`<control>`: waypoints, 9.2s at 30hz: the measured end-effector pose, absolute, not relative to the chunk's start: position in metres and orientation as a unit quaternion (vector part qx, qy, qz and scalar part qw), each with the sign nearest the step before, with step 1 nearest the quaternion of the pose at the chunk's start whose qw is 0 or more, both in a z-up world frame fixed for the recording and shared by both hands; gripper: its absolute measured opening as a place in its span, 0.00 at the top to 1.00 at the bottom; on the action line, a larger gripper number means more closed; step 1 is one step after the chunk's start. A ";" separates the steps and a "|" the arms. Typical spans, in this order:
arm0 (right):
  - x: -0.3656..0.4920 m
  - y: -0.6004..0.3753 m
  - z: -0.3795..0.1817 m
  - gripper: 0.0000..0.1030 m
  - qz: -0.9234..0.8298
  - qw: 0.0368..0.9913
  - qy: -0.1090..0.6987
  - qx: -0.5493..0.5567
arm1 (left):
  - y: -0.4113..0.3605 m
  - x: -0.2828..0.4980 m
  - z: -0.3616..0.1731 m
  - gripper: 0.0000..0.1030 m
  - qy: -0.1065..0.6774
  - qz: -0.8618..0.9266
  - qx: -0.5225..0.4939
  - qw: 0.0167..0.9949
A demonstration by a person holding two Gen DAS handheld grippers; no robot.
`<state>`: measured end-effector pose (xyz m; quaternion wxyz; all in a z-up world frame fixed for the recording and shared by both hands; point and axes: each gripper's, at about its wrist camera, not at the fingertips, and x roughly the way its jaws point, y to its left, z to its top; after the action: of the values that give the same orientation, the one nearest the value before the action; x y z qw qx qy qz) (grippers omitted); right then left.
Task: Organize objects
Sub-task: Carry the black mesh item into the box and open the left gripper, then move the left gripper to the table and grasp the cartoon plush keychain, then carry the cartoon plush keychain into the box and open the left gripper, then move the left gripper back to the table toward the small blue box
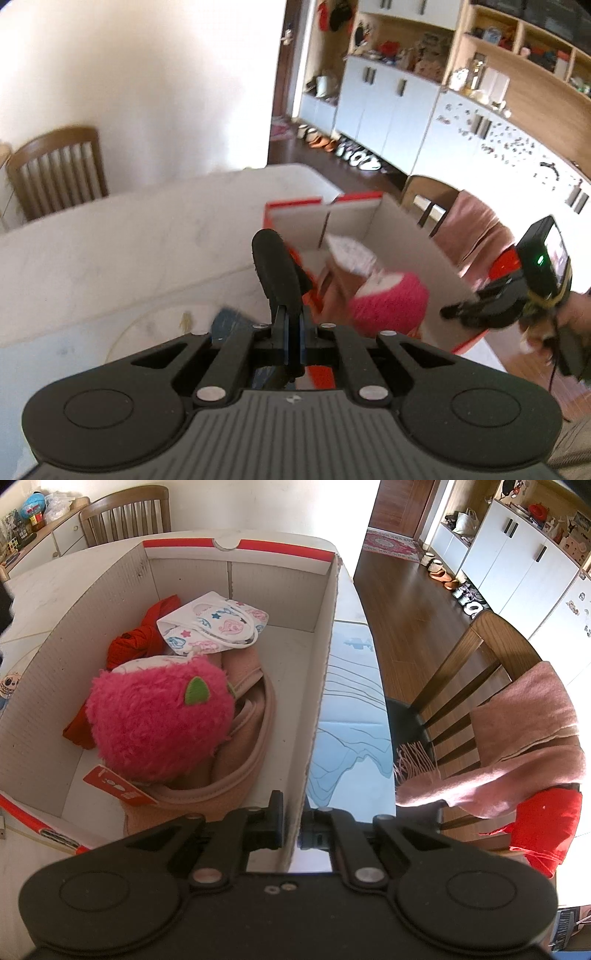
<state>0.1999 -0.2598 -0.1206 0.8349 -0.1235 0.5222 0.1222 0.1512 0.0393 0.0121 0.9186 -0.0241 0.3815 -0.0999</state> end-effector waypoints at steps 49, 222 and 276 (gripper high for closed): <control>0.206 -0.268 -0.122 0.95 0.132 0.834 0.526 -0.099 | -0.105 0.358 -0.076 0.96 0.487 -0.206 0.062 0.846; 0.196 -0.262 -0.126 0.95 0.129 0.829 0.531 -0.119 | -0.023 0.278 0.003 0.68 0.461 -0.153 0.002 0.874; 0.195 -0.263 -0.126 0.93 0.135 0.826 0.534 -0.119 | -0.033 0.285 -0.027 0.30 0.483 -0.149 0.055 0.861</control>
<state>0.1946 -0.2630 -0.1263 0.8263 -0.1187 0.5337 0.1351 0.2853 -0.0330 -0.0274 0.8612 0.0547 0.4827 -0.1494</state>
